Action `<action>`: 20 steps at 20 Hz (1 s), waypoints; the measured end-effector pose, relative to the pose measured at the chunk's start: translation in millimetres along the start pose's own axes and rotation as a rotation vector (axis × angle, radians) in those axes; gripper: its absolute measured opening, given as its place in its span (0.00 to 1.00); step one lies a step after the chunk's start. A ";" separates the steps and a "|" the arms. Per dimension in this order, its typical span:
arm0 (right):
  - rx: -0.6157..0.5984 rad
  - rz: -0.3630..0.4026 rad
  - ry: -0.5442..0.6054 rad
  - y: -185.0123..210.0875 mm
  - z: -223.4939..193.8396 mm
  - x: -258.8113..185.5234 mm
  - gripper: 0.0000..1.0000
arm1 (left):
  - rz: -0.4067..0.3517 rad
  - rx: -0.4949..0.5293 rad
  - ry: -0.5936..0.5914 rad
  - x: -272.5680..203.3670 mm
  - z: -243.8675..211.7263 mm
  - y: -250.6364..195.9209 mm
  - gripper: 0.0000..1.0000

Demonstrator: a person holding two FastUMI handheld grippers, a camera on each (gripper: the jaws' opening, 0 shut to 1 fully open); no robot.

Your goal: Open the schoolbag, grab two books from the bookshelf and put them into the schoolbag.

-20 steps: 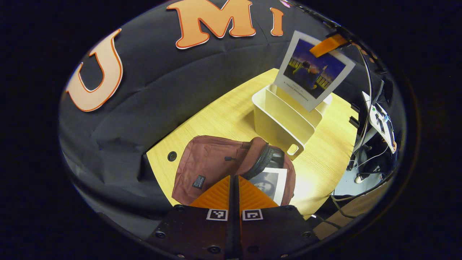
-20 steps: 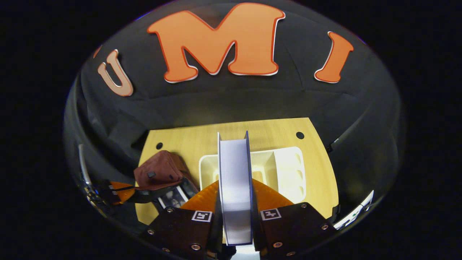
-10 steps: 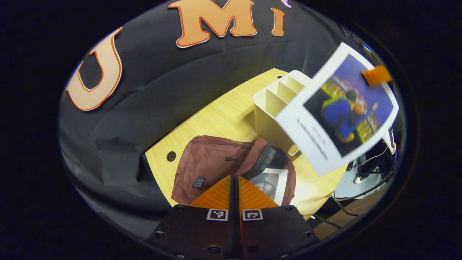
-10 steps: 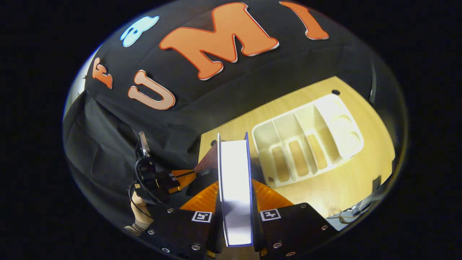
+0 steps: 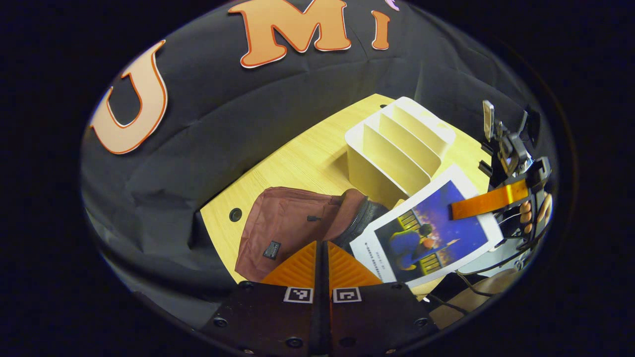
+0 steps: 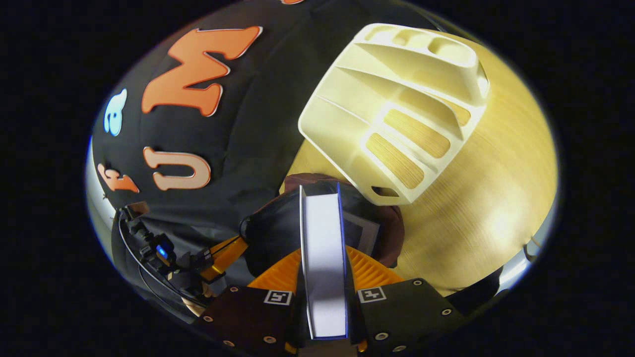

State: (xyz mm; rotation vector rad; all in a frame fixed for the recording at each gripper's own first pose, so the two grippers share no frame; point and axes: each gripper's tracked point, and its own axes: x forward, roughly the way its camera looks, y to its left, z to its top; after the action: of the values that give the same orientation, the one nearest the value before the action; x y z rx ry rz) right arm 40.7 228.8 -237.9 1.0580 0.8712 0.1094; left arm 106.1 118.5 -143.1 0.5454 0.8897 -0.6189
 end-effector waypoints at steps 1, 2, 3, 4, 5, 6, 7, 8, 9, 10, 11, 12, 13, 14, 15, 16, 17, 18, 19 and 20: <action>0.028 0.004 -0.023 -7.0 -0.7 8.2 0.34 | 0.004 0.003 0.000 -1.5 1.7 -0.7 0.00; 0.060 0.014 -0.052 -11.6 -0.7 15.9 0.33 | 0.005 0.004 0.001 -2.4 3.2 -1.8 0.00; 0.092 0.025 -0.076 -15.5 -1.8 24.2 0.34 | 0.005 0.005 0.002 -2.7 2.7 -3.6 0.00; 0.129 0.041 -0.110 -14.7 -1.1 27.6 0.34 | 0.002 0.009 0.006 -3.3 2.8 -5.8 0.01; 0.155 0.064 -0.123 -14.0 -1.9 35.1 0.34 | 0.004 0.015 0.008 -4.4 4.0 -7.7 0.01; 0.174 0.085 -0.141 -9.7 -4.1 41.0 0.33 | 0.008 0.023 0.010 -5.4 5.5 -8.4 0.00; 0.183 0.109 -0.171 -5.2 -2.8 47.3 0.33 | 0.010 0.027 0.011 -5.7 5.9 -9.4 0.00; 0.169 0.118 -0.182 -2.1 -6.1 56.0 0.33 | 0.012 0.030 0.011 -7.2 6.5 -11.4 0.00; 0.146 0.111 -0.180 -1.2 -9.0 63.3 0.34 | 0.014 0.032 0.011 -6.9 7.8 -12.1 0.01; 0.123 0.105 -0.173 3.9 -14.5 71.3 0.34 | 0.016 0.035 0.014 -6.9 9.3 -14.0 0.00; 0.096 0.090 -0.170 6.9 -19.2 78.2 0.34 | 0.013 0.042 0.007 -10.4 11.3 -17.8 0.00; 0.069 0.080 -0.167 8.5 -23.8 84.6 0.34 | 0.008 0.052 0.002 -12.3 13.8 -22.3 0.01; 0.048 0.070 -0.167 13.4 -28.5 90.3 0.33 | 0.004 0.059 0.000 -13.4 14.6 -27.3 0.01; 0.034 0.063 -0.171 18.0 -29.2 94.8 0.34 | -0.002 0.063 -0.003 -14.1 16.1 -31.1 0.01; 0.030 0.058 -0.173 22.0 -28.4 100.0 0.34 | -0.005 0.061 -0.008 -15.6 17.3 -32.8 0.01; 0.032 0.055 -0.178 21.0 -30.9 103.0 0.34 | -0.009 0.056 -0.009 -15.9 18.1 -34.5 0.00; 0.035 0.049 -0.176 24.4 -32.8 107.8 0.34 | -0.011 0.049 -0.009 -15.4 16.6 -34.3 0.01; 0.039 0.041 -0.177 26.4 -33.8 112.9 0.34 | -0.012 0.043 -0.010 -15.4 15.7 -34.9 0.01; 0.044 0.019 -0.174 28.5 -34.2 118.9 0.34 | -0.013 0.044 -0.011 -15.9 14.3 -36.9 0.01; 0.040 -0.003 -0.170 29.4 -36.0 124.3 0.34 | -0.010 0.055 -0.012 -16.2 14.2 -37.8 0.01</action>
State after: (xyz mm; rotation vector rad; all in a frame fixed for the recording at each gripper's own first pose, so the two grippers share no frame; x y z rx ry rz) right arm 109.3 328.2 -292.8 1.0868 0.7243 -0.0009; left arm 79.8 86.9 -128.9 0.5865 0.8661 -0.6569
